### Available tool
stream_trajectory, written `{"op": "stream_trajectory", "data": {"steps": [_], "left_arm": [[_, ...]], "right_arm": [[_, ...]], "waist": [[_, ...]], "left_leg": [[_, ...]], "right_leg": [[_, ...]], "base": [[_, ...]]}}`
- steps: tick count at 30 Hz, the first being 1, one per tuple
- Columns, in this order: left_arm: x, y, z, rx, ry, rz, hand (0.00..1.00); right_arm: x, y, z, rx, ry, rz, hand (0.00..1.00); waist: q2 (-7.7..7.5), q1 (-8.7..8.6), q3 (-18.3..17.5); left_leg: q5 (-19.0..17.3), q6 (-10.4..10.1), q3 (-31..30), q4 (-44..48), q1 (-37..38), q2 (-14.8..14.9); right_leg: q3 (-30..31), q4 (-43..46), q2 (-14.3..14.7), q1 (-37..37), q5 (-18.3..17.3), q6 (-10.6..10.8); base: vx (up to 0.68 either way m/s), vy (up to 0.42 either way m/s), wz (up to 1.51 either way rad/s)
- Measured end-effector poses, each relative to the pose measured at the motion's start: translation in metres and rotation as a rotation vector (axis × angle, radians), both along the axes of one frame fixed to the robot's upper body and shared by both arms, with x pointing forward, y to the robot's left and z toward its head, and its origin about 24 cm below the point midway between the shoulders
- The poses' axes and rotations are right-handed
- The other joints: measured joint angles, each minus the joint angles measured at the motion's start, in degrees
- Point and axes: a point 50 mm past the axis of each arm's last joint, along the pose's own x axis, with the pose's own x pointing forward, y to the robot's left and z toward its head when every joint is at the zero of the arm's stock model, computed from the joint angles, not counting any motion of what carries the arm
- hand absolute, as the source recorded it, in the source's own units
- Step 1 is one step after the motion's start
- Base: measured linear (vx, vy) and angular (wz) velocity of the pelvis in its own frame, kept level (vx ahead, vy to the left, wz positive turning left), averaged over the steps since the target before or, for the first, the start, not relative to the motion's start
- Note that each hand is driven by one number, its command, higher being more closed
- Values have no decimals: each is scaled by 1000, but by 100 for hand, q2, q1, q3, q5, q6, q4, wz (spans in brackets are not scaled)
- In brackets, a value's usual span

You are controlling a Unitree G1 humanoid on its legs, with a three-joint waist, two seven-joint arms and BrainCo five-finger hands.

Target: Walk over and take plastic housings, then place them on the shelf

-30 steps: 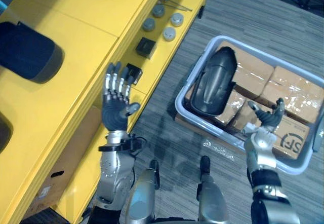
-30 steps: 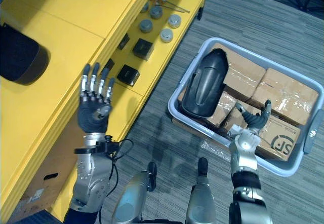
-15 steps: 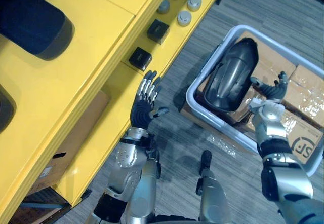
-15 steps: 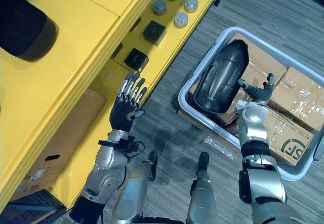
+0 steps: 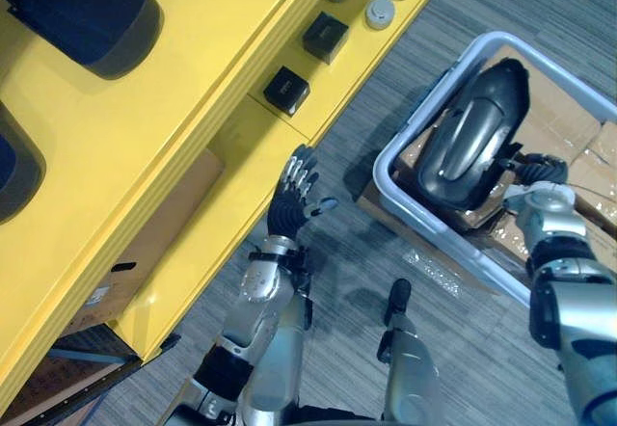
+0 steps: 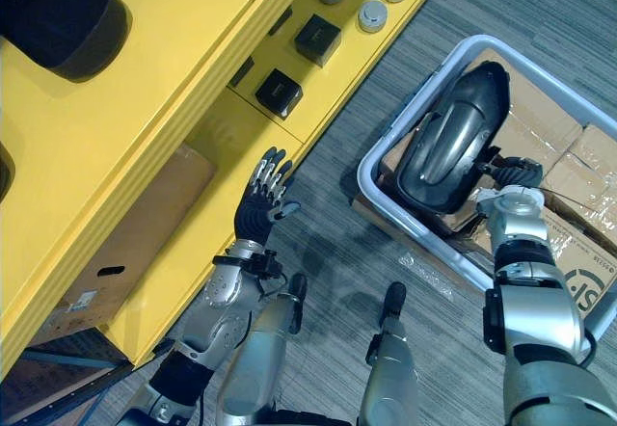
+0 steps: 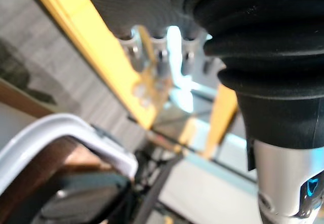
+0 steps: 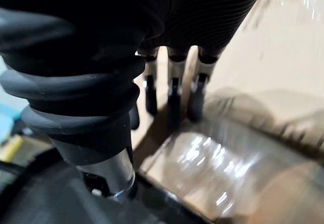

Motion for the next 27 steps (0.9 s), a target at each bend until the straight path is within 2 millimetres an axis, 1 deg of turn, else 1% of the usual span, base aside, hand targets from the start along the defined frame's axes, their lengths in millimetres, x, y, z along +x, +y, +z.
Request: {"op": "stream_trajectory", "data": {"steps": [3,6,9,13,16,19,21,22,23,24,27], "left_arm": [[1,0,-1,-7,7,4,0],[1,0,-1,-20,17,14,0],[0,-1,-2,-49,27,4,0],[-4,1,-8,-57,36,-4,0],[-5,5,-10,-32,31,-12,0],[1,12,-6,14,11,5,0],[13,22,-2,96,3,33,0],[25,28,6,152,-3,44,0],[30,32,9,174,-4,55,0],[38,36,14,204,-2,66,0],[61,50,28,307,20,95,0]], "right_arm": [[-4,-1,-10,-17,114,-16,100],[-5,-4,-6,-92,142,-62,100],[-7,-6,-5,-157,164,-113,100],[-8,-5,-6,-237,156,-144,100],[-7,-2,-7,-297,133,-128,100],[-6,5,-10,-417,119,-69,100],[-3,17,-10,-477,93,-9,100],[0,26,-5,-533,54,37,100],[1,31,-4,-559,41,59,100],[3,38,-2,-579,17,87,100],[4,63,4,-627,-64,168,100]], "waist": [[27,39,12],[63,64,29],[64,171,29],[64,174,29],[64,164,29],[54,81,28],[-32,-13,14],[-105,-103,29],[-148,-163,20],[-227,-245,25],[-568,-517,7]], "left_leg": [[71,-49,-67,-93,7,24],[142,-91,-174,-157,8,30],[160,-101,-172,-193,11,50],[161,-100,-189,-166,30,38],[161,-99,-154,-168,90,44],[160,-97,-115,-168,157,79],[154,-97,33,-195,250,152],[154,-98,144,-220,313,206],[154,-98,173,-242,328,220],[154,-99,232,-273,388,248],[148,-108,480,-347,556,364]], "right_leg": [[-71,25,4,-12,-12,-15],[-198,79,15,-18,-30,-39],[-225,126,21,-53,-40,-52],[-310,275,1,-63,-110,-74],[-299,304,3,-42,-113,-79],[-270,302,33,10,-112,-80],[-146,288,75,21,-108,-78],[-51,275,105,18,-98,-79],[-18,263,117,12,-88,-86],[26,249,133,21,-67,-92],[255,166,219,44,26,-109]], "base": [[-15,-32,10],[9,-29,15],[3,-7,1],[-3,6,4],[-13,10,-4],[-25,14,-8],[-24,-1,-31],[-22,-7,-35],[-16,-8,-33],[-5,-12,-29],[9,-6,-43]]}}
